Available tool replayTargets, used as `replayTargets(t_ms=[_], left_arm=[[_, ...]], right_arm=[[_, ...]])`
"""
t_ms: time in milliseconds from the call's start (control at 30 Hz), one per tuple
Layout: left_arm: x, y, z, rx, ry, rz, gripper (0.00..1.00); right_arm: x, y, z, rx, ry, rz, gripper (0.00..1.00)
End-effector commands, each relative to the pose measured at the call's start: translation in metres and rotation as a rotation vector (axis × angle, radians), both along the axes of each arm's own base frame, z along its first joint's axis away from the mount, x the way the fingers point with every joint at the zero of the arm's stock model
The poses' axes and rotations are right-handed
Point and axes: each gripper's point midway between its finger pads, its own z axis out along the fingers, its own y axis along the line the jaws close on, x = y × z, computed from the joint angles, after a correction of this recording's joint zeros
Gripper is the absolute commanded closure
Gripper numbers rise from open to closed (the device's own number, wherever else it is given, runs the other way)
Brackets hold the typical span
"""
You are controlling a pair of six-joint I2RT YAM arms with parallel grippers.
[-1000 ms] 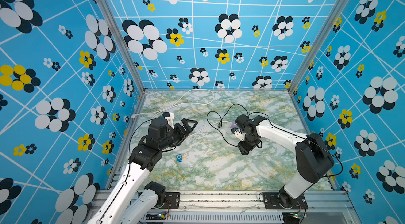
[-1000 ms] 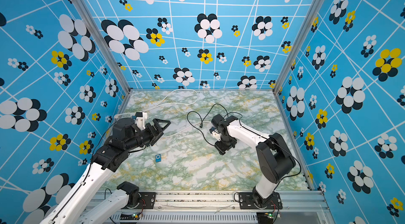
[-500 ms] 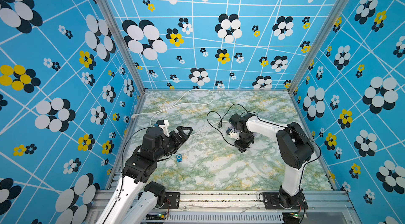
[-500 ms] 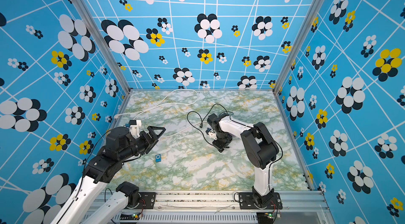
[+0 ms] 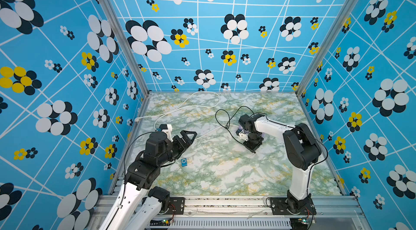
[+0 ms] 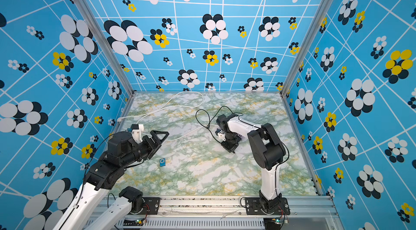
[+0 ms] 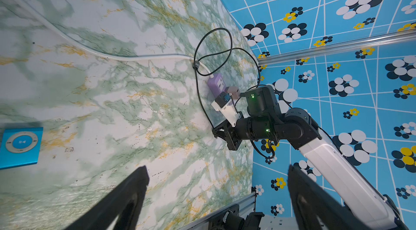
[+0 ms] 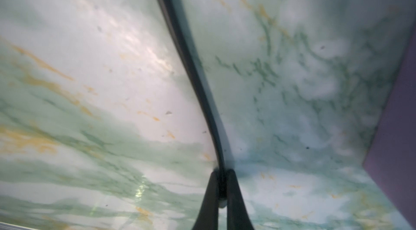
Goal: Charge mp3
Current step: Pick up the charging cable from the center of the board.
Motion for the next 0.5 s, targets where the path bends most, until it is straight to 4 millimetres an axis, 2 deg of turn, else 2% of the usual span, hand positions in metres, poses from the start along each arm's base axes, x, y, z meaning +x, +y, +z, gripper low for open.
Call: replayTargets(t_ms=[0, 100, 133, 200, 267, 367, 467], left_arm=[[0.001, -0.003, -0.001, 0.01, -0.016, -0.019, 0.01], [0.005, -0.007, 0.002, -0.015, -0.036, -0.029, 0.01], [0.007, -0.01, 0.004, -0.027, -0.046, -0.034, 0.0], [0.011, -0.013, 0.007, -0.046, -0.06, -0.04, 0.0], [0.015, -0.017, 0.01, -0.066, -0.071, -0.041, 0.0], [0.023, -0.022, 0.01, -0.111, -0.058, -0.024, 0.0], [0.033, -0.03, 0.016, -0.203, -0.05, -0.006, 0.0]], right_arm=[[-0.014, 0.023, 0.008, 0.139, 0.015, -0.115, 1.0], [-0.003, 0.051, 0.05, 0.331, -0.093, -0.241, 1.0], [0.003, 0.059, 0.069, 0.404, -0.144, -0.286, 1.0], [0.015, 0.079, 0.114, 0.585, -0.241, -0.359, 1.0], [0.028, 0.097, 0.175, 0.835, -0.388, -0.431, 1.0], [0.035, 0.108, 0.26, 1.201, -0.583, -0.521, 1.0], [0.029, 0.109, 0.307, 1.358, -0.7, -0.549, 1.0]])
